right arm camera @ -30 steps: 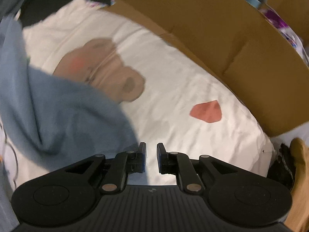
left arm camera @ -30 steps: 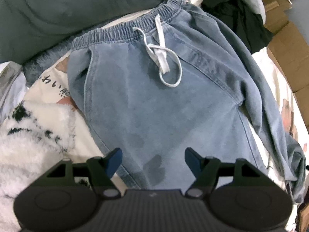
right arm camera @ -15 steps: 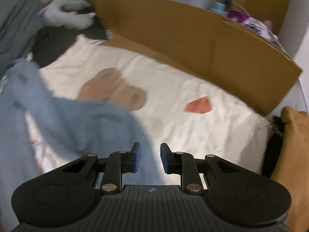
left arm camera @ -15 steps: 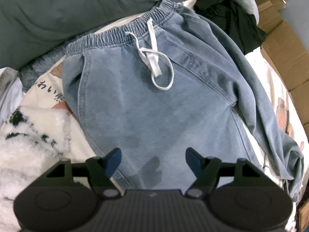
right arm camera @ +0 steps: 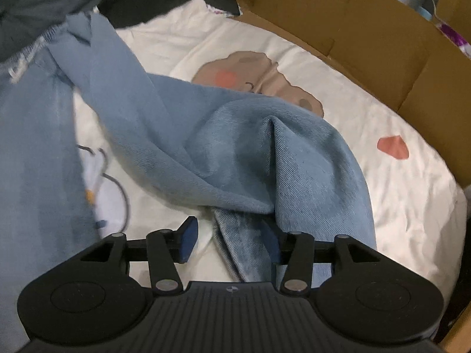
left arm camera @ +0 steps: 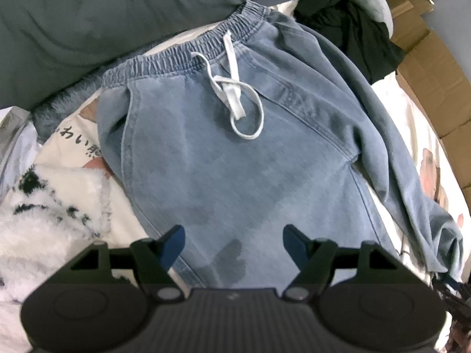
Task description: Fold clothes
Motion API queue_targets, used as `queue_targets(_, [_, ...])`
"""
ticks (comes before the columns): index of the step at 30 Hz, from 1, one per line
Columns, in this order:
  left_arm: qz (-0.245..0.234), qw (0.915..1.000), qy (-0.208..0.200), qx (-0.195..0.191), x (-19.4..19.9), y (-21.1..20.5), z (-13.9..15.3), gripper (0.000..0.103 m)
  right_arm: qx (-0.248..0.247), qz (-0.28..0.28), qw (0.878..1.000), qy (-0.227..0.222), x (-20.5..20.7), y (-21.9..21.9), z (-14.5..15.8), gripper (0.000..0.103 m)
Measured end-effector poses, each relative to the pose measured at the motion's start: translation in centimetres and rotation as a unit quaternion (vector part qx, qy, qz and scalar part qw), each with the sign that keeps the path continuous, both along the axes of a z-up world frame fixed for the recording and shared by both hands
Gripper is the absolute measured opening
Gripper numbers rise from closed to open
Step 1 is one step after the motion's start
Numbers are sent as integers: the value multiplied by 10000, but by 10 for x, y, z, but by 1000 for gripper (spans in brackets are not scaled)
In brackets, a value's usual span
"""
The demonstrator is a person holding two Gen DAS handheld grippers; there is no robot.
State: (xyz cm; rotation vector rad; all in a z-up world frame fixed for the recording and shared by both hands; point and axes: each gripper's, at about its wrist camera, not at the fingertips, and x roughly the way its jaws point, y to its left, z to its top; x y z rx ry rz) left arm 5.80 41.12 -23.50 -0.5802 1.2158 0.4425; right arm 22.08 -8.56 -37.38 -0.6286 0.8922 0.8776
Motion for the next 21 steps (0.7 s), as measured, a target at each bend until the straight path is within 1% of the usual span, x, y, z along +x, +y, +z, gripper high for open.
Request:
queue_targets(3, [7,10000,-6,-7,2,1,1,76,-138,-97,9999,11,3,7,-13,54])
queue_targets(5, [-8,10000,-31,-15,2,1,3,76,-131,-121,9998,-67,5,7,-15,50])
queue_targets(6, [-23,10000,-38,-4,3,1,4,76,-103,-119,9999,-69,6,6,-15,38])
queue_targets(7, [-40,10000,-44,9,3,2,4,76,-76,-116,9999,-73,7,4,-15,22])
queue_targets(8, [-49,10000,-51,23,3,2,5,77,-87,-96,9998,-122,6,3,-12,20])
queue_targets(9, [-41,10000,-61,22,3,2,5,78,-97,-75,9998,-171,5,2,-9,9])
queue_targets(16, [40,9998,-175,-73,3,3,6,78,-17,38,9988,-492,-4,-25,32,6])
queue_targets(21, [3,9996,-260,-124,7,-1,10,78,305,-386,9968,-627,3,-55,75,5])
